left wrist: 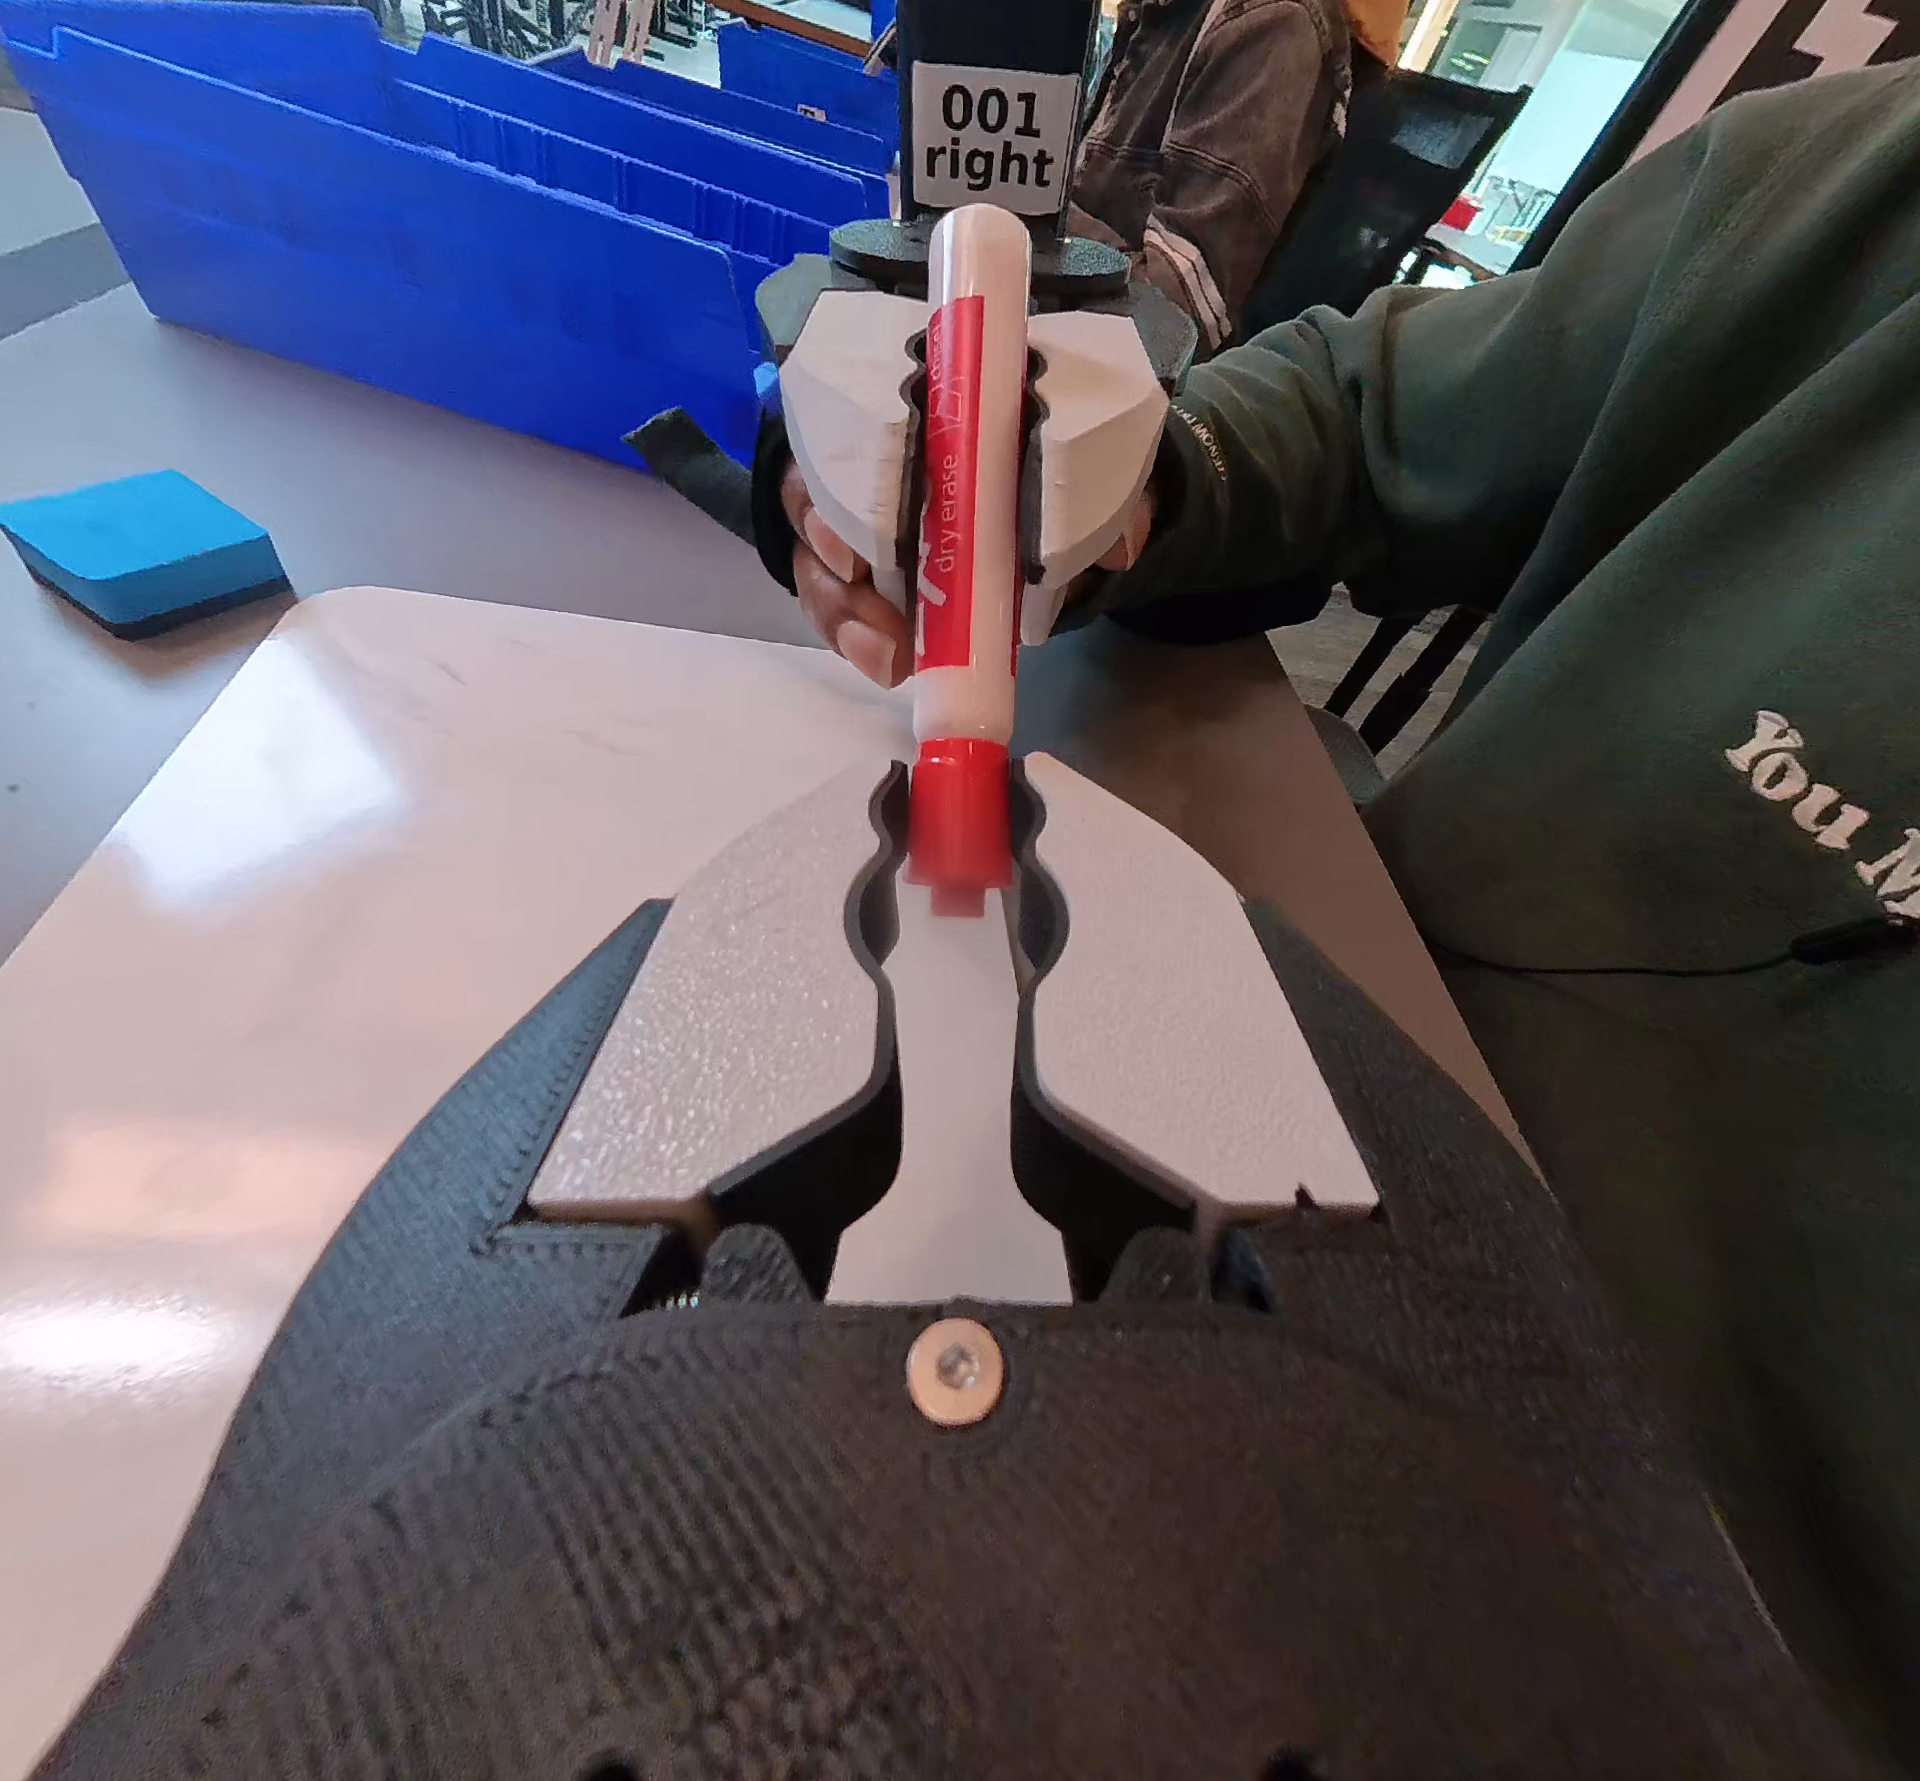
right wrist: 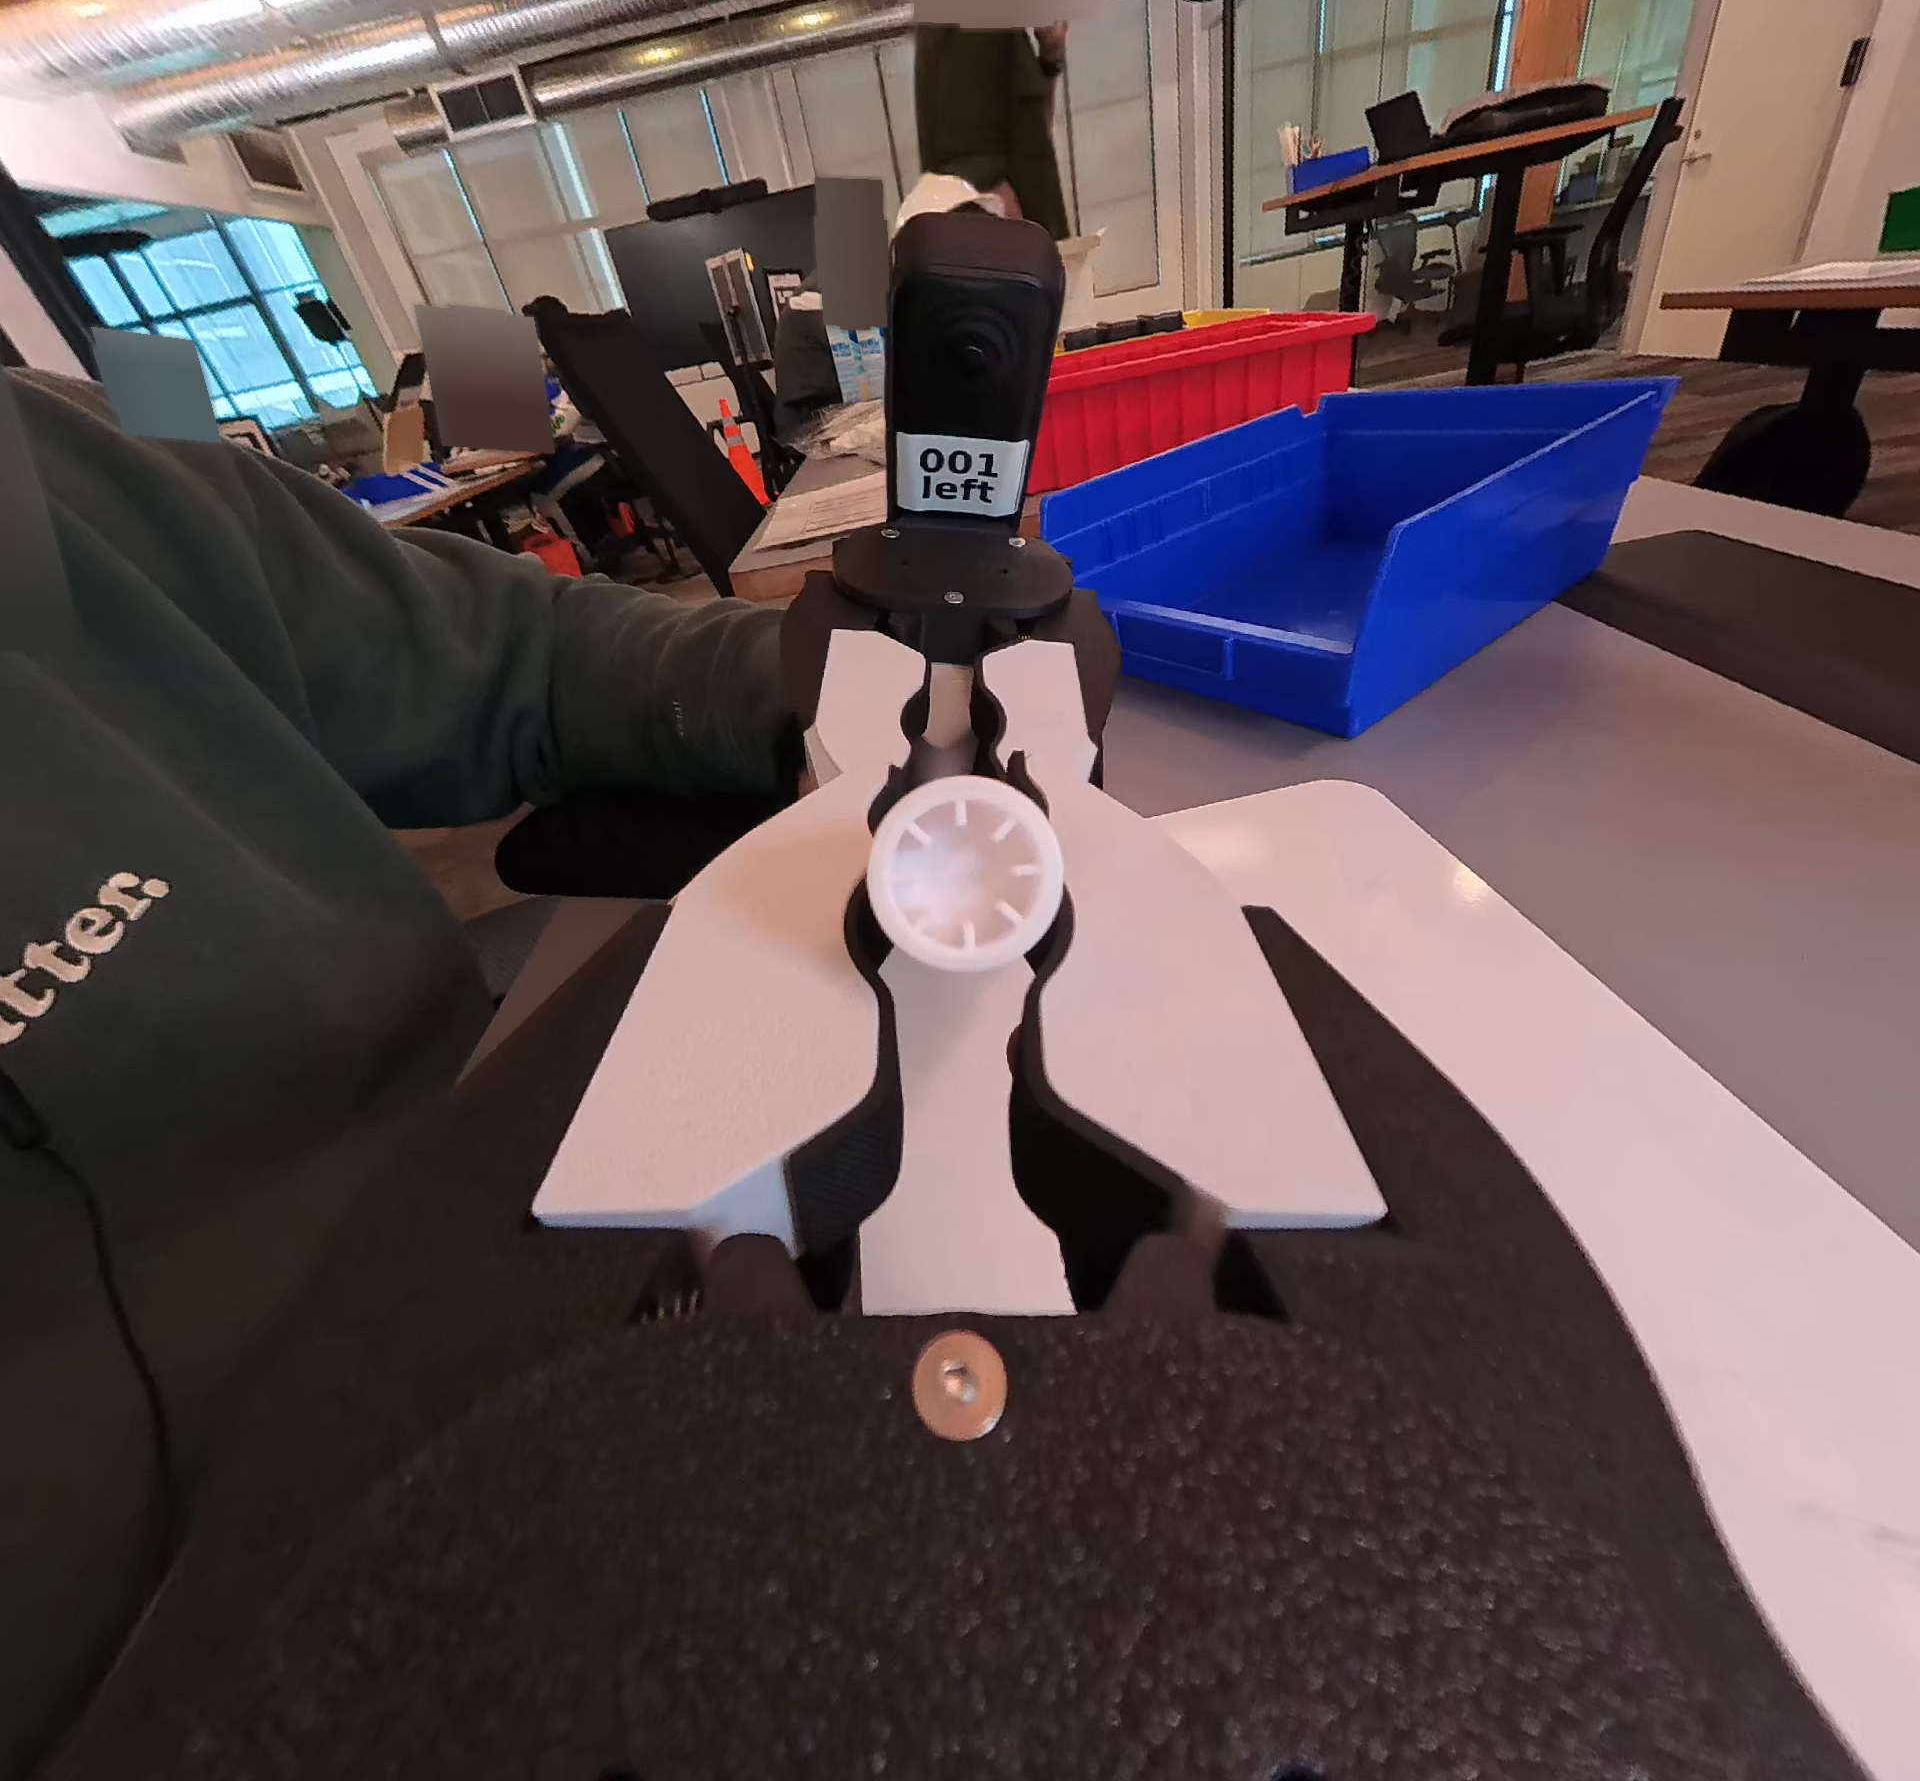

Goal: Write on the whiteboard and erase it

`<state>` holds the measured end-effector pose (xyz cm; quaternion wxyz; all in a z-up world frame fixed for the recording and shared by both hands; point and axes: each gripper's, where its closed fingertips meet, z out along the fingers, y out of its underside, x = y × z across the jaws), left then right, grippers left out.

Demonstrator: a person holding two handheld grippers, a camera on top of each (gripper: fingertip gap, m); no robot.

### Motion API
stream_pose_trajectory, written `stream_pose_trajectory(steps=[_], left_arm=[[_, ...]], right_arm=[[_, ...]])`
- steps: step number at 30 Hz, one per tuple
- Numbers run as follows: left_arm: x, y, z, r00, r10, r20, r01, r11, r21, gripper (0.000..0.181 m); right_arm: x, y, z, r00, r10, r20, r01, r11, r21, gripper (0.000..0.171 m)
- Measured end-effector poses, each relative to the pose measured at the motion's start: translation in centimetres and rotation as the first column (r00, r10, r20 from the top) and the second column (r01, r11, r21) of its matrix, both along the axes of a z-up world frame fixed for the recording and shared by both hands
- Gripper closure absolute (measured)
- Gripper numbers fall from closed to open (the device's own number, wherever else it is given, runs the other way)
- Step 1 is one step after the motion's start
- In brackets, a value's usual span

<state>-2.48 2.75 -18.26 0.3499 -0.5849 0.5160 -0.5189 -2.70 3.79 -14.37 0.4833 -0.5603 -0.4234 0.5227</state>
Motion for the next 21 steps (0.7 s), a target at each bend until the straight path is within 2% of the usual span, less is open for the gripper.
stream_pose_trajectory(steps=[5, 12, 21], left_arm=[[0.1, 0.0, 0.5, 1.0, 0.001, 0.02, -0.001, 1.0, 0.027, 0.162], [0.2, -0.1, 2.9, 0.993, 0.003, 0.122, -0.002, 1.0, -0.006, 0.162], [0.3, 0.2, 3.9, 0.988, 0.028, 0.149, -0.026, 1.0, -0.012, 0.162]], right_arm=[[0.1, 0.0, 0.6, 1.0, -0.002, -0.01, 0.002, 1.0, -0.002, 0.152], [0.4, -0.1, 2.6, 0.997, 0.024, -0.071, -0.025, 1.0, -0.019, 0.152], [0.9, 0.0, 3.4, 0.995, 0.037, -0.087, -0.038, 0.999, -0.009, 0.153]])
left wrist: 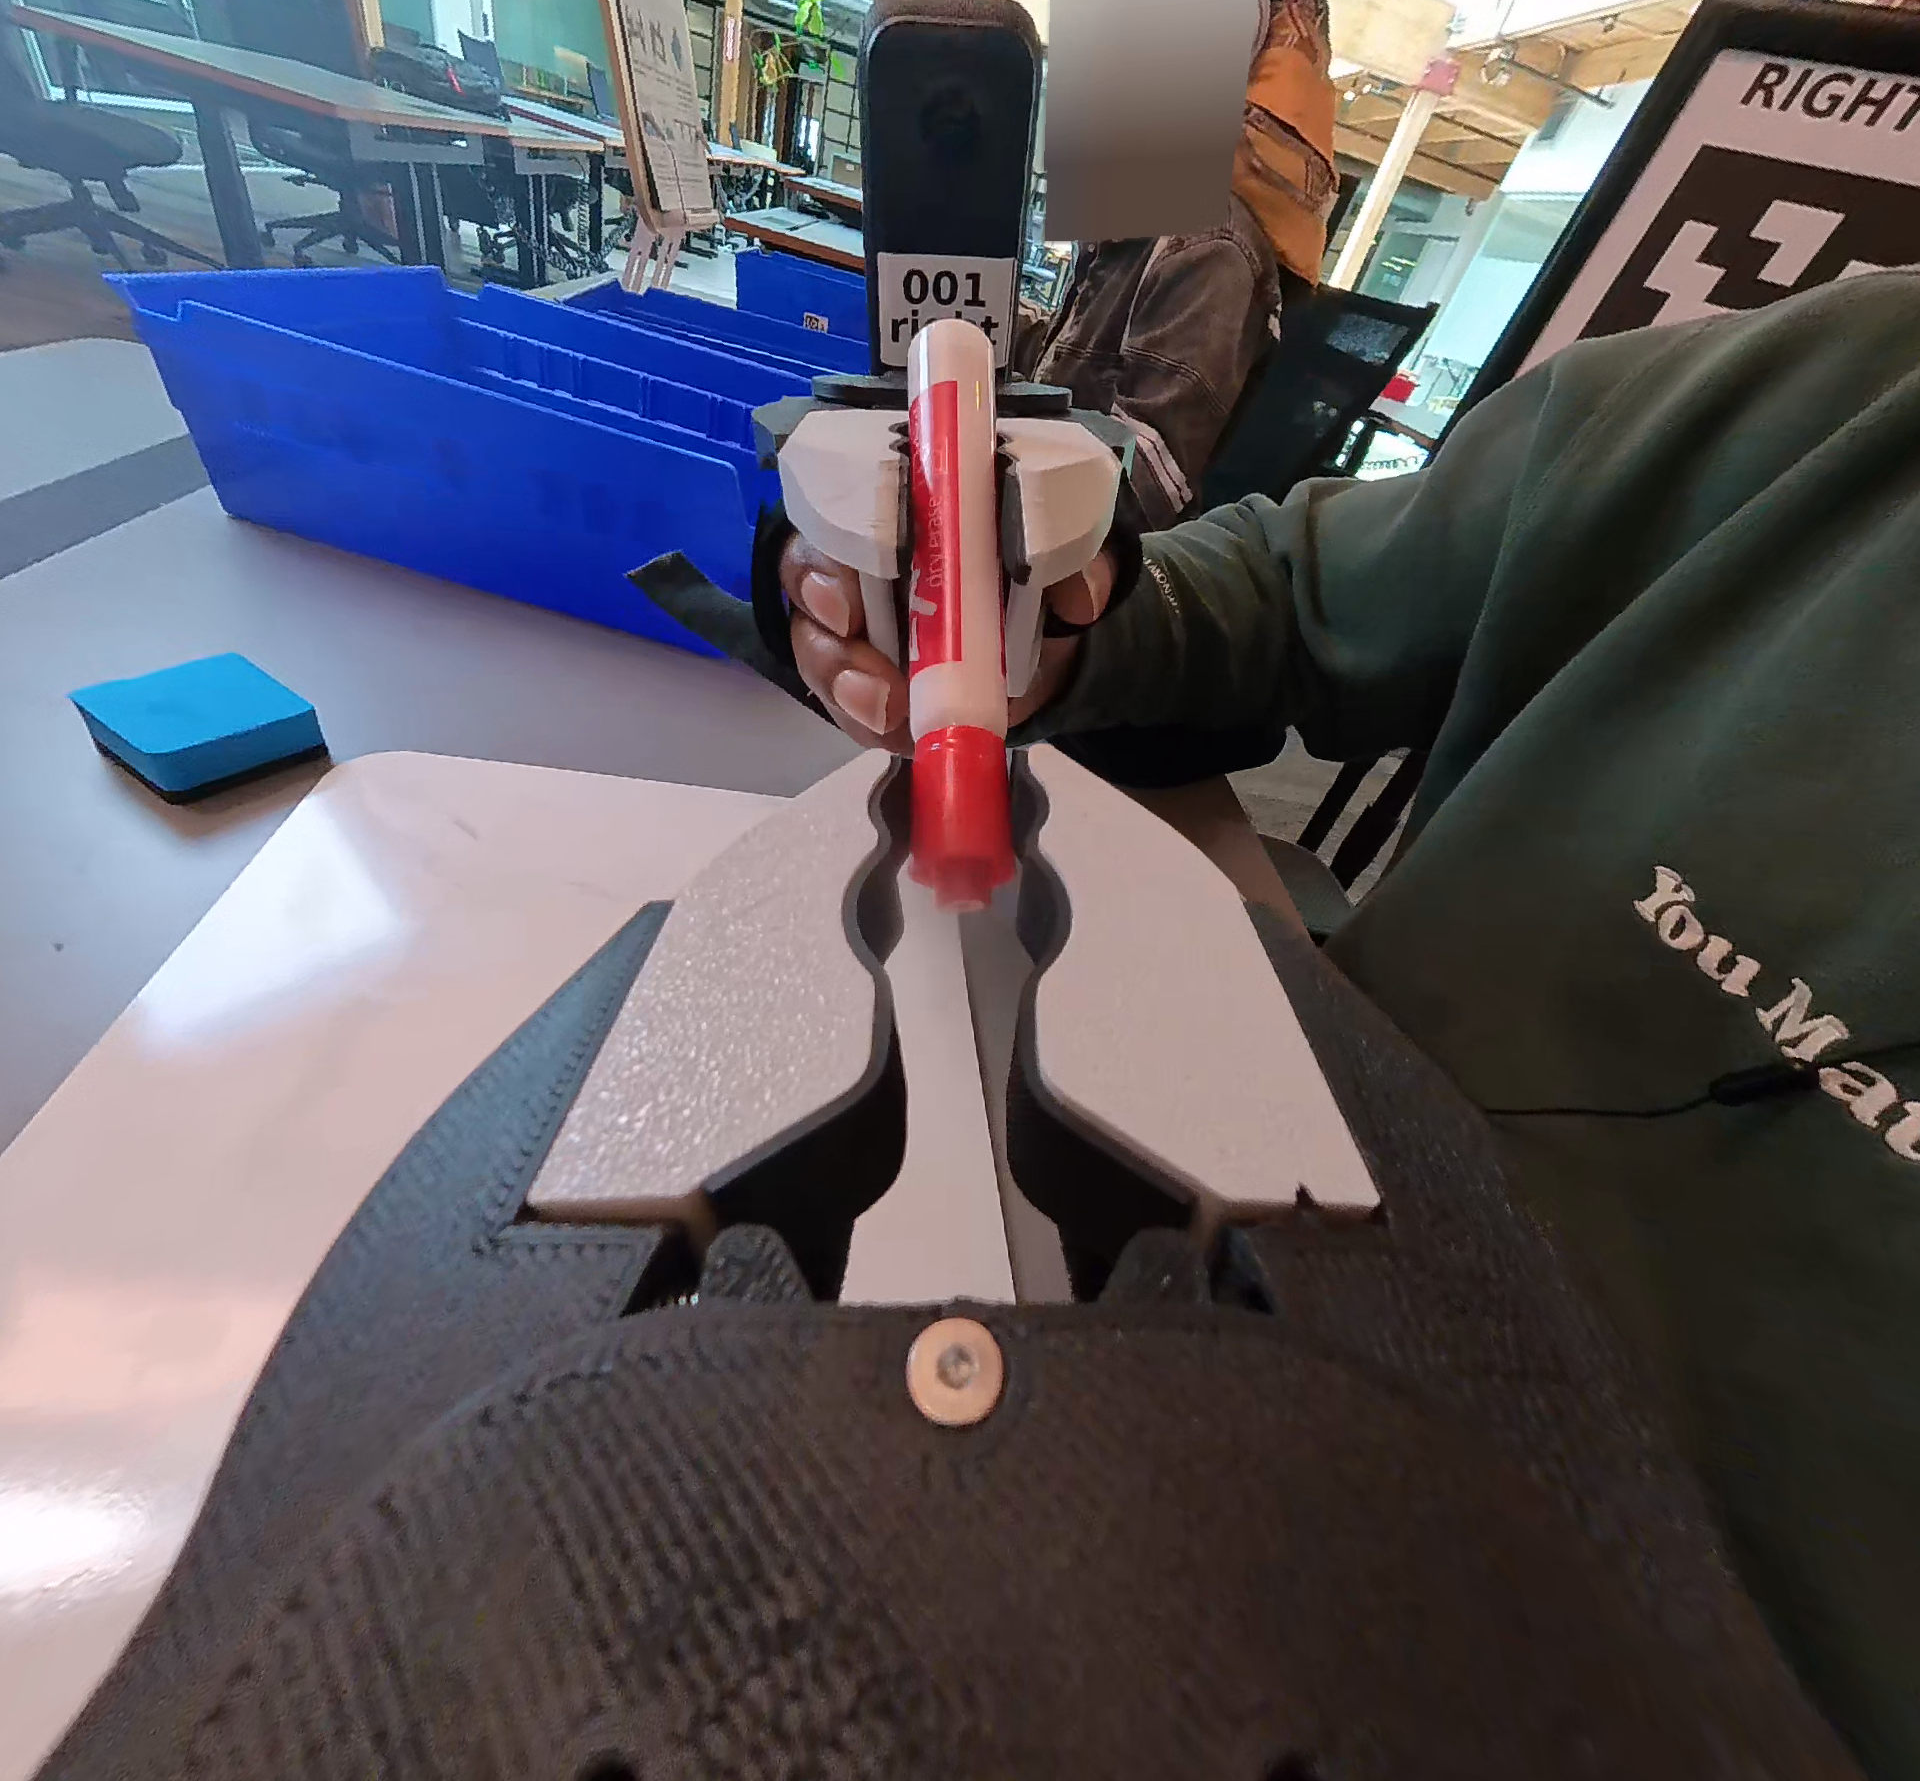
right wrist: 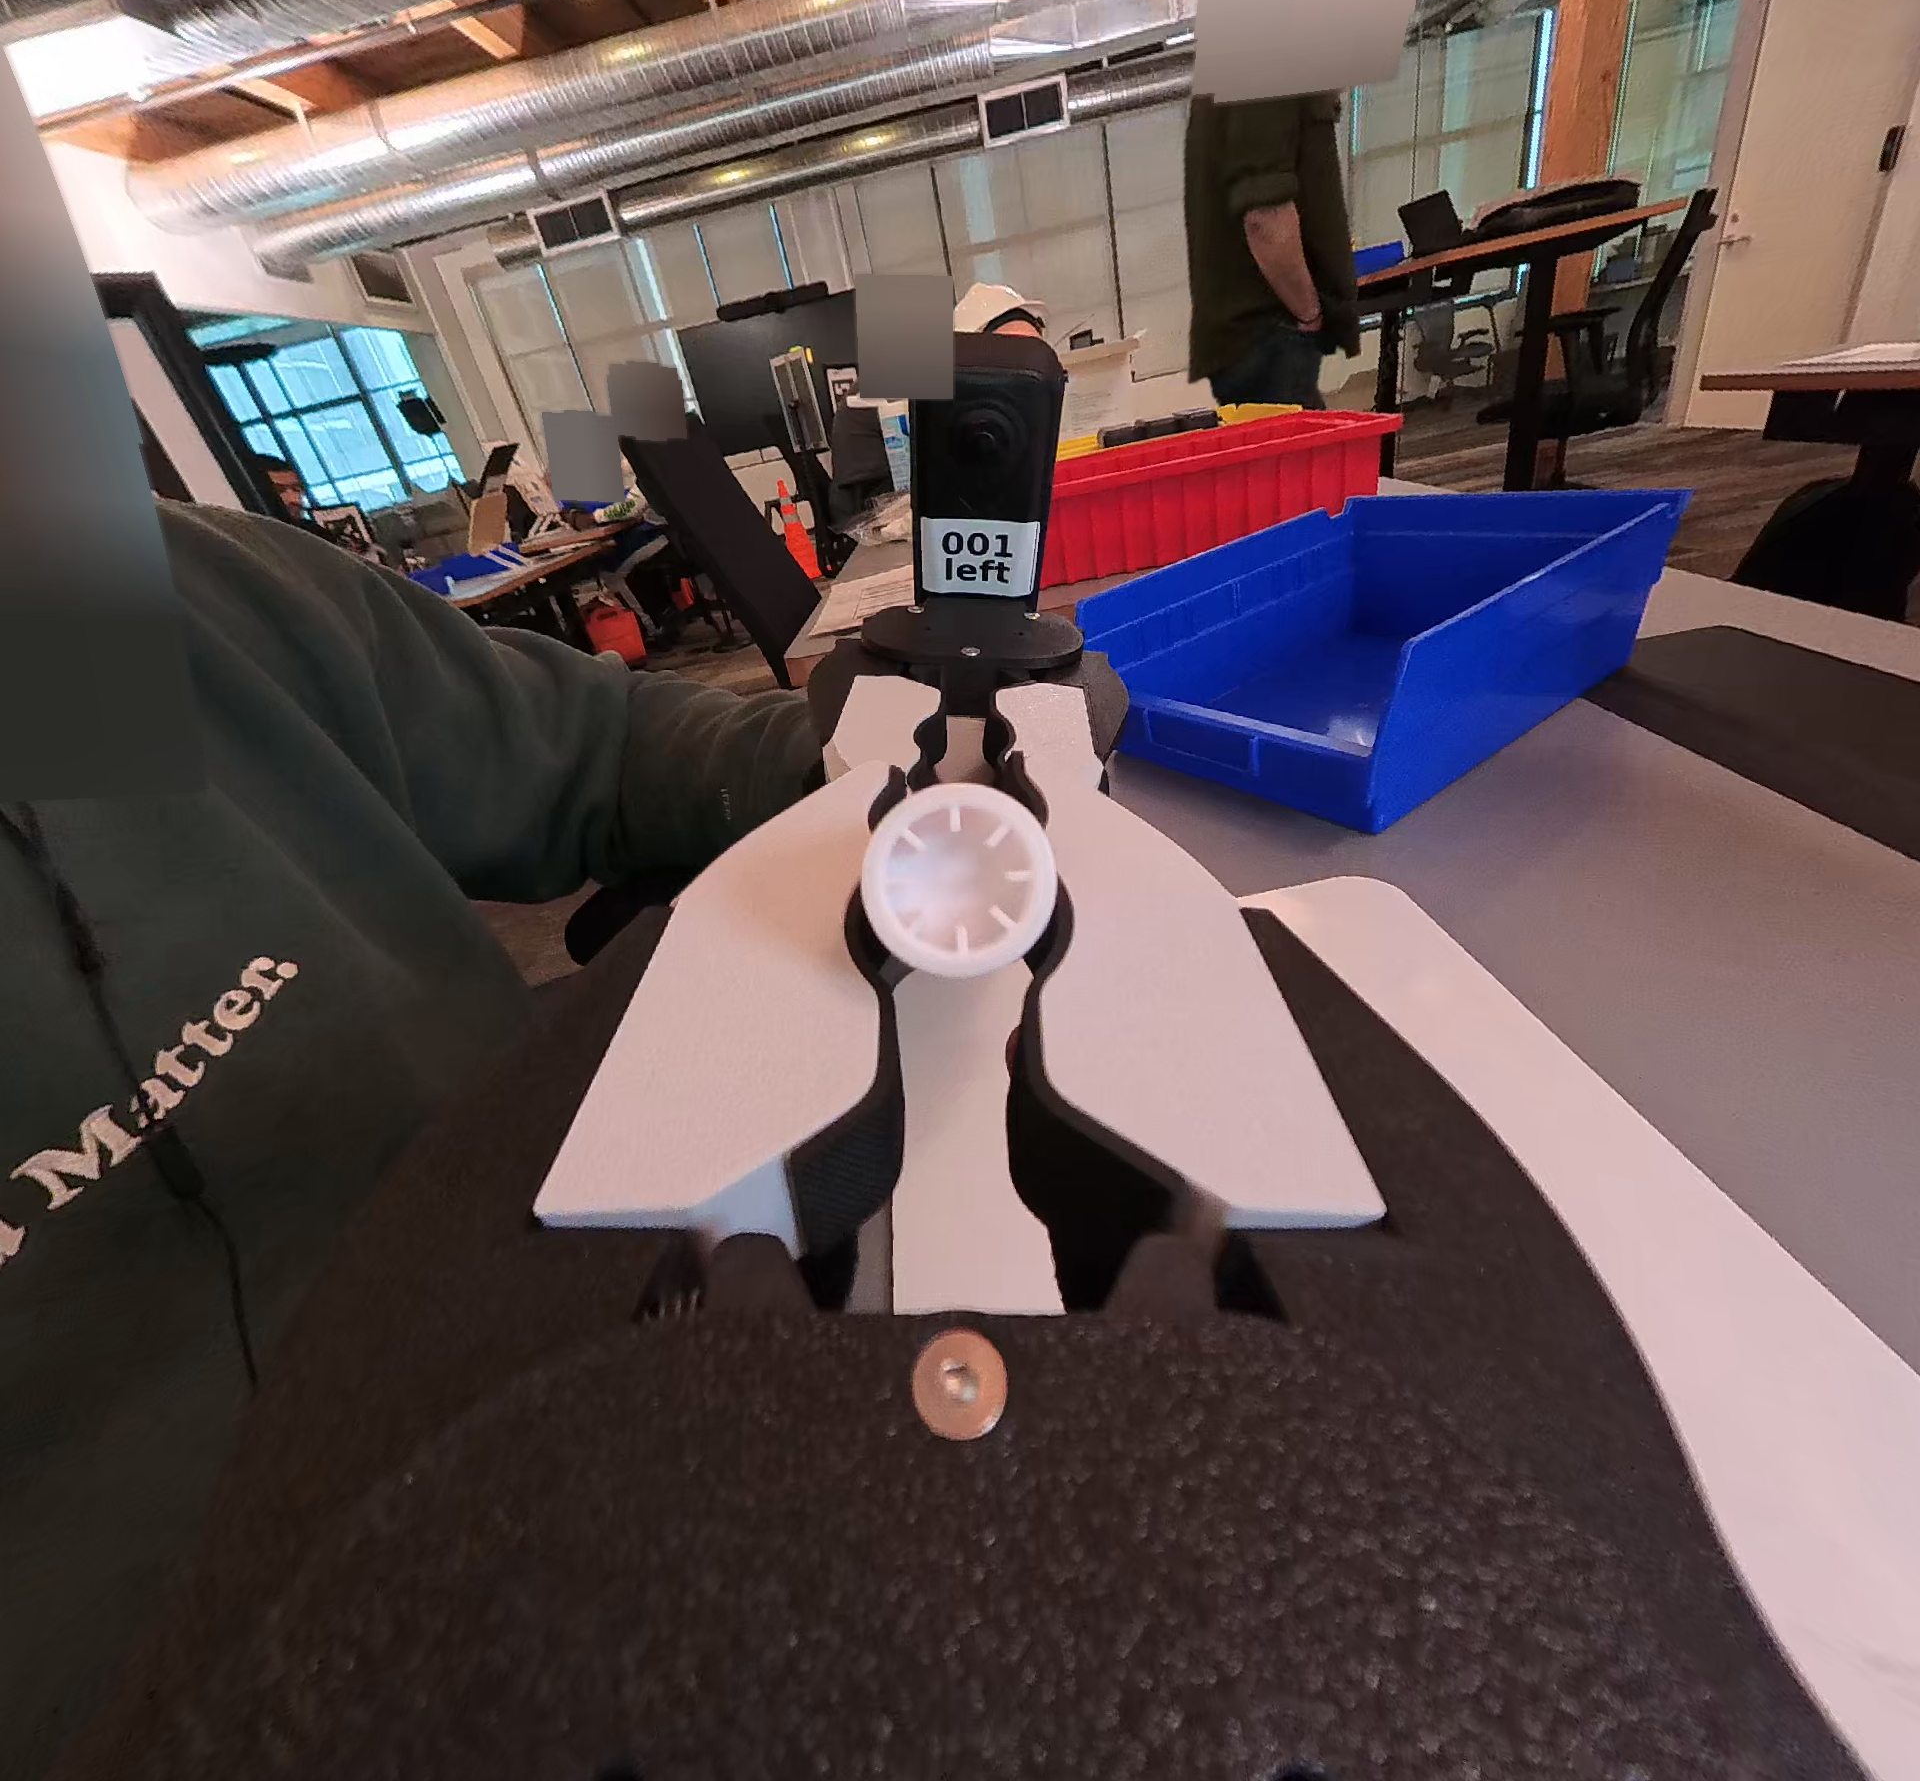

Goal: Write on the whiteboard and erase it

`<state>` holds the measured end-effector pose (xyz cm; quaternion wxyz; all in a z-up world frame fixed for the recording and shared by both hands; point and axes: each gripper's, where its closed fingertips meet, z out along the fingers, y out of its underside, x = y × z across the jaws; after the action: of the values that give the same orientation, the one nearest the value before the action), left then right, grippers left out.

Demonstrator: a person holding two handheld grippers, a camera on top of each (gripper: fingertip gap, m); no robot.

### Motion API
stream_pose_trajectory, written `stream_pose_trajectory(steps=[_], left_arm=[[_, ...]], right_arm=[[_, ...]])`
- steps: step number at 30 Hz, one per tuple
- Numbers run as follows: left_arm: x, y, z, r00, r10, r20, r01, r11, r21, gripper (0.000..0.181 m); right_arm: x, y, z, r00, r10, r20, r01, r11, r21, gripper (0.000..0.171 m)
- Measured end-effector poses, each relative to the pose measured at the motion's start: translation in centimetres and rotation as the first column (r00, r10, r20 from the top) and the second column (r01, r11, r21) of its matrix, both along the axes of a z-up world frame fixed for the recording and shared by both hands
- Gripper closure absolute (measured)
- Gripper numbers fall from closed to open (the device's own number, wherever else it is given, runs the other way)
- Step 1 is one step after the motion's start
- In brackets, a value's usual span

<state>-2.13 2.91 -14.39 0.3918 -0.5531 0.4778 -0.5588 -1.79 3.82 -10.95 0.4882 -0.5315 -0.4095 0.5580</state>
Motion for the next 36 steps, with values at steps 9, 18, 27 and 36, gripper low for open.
stream_pose_trajectory(steps=[9, 18, 27, 36], left_arm=[[-0.1, -0.2, 0.5, 0.996, 0.012, 0.091, -0.008, 0.999, -0.045, 0.162], [0.5, 0.0, 0.6, 0.991, 0.041, 0.126, -0.031, 0.997, -0.077, 0.164], [0.6, 0.1, 1.1, 0.99, 0.051, 0.13, -0.045, 0.998, -0.045, 0.164], [0.9, -0.4, 2.6, 0.987, 0.031, 0.155, -0.027, 0.999, -0.027, 0.164]], right_arm=[[0.0, -0.3, -0.2, 0.999, 0.002, -0.033, -0.002, 1.0, 0.024, 0.152], [0.4, -0.1, -0.1, 0.995, 0.0, -0.104, -0.001, 1.0, -0.011, 0.152], [0.5, 0.0, 0.5, 0.994, 0.001, -0.107, -0.003, 1.0, -0.018, 0.153], [0.9, -0.7, 2.1, 0.994, 0.029, -0.107, -0.024, 0.999, 0.043, 0.153]])
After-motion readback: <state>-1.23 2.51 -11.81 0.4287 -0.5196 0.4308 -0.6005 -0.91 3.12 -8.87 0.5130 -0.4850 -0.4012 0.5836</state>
